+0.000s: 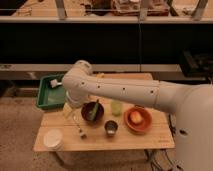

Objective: Place fork in paper cup

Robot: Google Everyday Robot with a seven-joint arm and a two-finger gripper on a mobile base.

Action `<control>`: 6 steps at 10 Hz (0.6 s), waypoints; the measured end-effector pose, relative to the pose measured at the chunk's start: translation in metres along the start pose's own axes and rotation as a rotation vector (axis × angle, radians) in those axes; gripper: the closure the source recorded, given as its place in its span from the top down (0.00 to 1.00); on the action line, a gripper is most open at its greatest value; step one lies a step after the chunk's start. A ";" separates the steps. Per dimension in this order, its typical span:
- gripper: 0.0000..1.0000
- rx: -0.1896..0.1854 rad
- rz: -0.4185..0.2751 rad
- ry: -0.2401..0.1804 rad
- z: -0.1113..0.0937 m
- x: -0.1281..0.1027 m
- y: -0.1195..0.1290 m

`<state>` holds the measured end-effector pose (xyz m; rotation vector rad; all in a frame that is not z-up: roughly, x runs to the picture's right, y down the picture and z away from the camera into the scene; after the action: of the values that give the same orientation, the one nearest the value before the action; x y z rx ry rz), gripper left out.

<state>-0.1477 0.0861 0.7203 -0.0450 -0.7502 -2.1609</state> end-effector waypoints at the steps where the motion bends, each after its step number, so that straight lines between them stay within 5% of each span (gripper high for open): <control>1: 0.78 -0.001 -0.003 0.000 -0.001 0.000 -0.001; 2: 0.78 -0.010 -0.010 -0.013 -0.002 -0.001 -0.002; 6: 0.78 -0.088 -0.062 -0.178 0.019 0.034 -0.027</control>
<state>-0.1936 0.0857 0.7322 -0.2656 -0.7652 -2.2688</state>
